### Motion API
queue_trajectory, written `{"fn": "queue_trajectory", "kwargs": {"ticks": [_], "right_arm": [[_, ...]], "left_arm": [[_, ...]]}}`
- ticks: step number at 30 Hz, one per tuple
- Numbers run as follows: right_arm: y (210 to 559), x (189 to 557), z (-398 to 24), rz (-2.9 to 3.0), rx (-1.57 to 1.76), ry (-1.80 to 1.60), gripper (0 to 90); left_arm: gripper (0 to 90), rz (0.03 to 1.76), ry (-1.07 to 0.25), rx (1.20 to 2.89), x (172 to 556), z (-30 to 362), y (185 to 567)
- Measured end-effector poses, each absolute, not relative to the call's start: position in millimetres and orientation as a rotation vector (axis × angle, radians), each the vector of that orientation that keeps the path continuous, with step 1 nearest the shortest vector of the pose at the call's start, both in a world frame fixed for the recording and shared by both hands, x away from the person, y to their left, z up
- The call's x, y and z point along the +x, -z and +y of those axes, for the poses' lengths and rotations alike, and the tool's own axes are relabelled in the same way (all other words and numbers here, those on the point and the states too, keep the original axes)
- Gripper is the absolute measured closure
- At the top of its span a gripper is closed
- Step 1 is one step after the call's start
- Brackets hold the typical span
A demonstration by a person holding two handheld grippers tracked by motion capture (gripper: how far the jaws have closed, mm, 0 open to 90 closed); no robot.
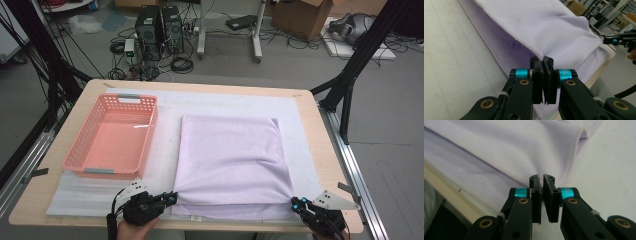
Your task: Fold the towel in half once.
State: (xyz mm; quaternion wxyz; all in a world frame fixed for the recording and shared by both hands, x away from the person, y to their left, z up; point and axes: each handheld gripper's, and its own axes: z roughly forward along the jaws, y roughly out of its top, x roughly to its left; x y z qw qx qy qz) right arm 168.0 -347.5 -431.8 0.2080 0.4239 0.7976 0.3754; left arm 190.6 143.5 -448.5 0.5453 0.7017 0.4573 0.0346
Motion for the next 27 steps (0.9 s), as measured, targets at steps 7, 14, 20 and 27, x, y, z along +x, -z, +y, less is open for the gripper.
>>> {"fn": "queue_trajectory", "kwargs": {"ticks": [7, 14, 20, 27], "right_arm": [[428, 147, -341, 2.248, 1.145, -1.035, 85.5], [429, 133, -340, 2.280, 1.189, -0.969, 82.6], [425, 137, -345, 2.189, 1.194, -1.050, 64.9], [430, 146, -351, 2.134, 1.229, -1.062, 66.8]], "left_arm": [[86.0, 1.145, -0.072, 1.661, 183, 152, 451], [71.9, 1.188, -0.086, 1.674, 182, 156, 453], [60.2, 1.089, -0.106, 1.694, 182, 143, 448], [62.9, 1.078, -0.097, 1.776, 182, 129, 455]]}}
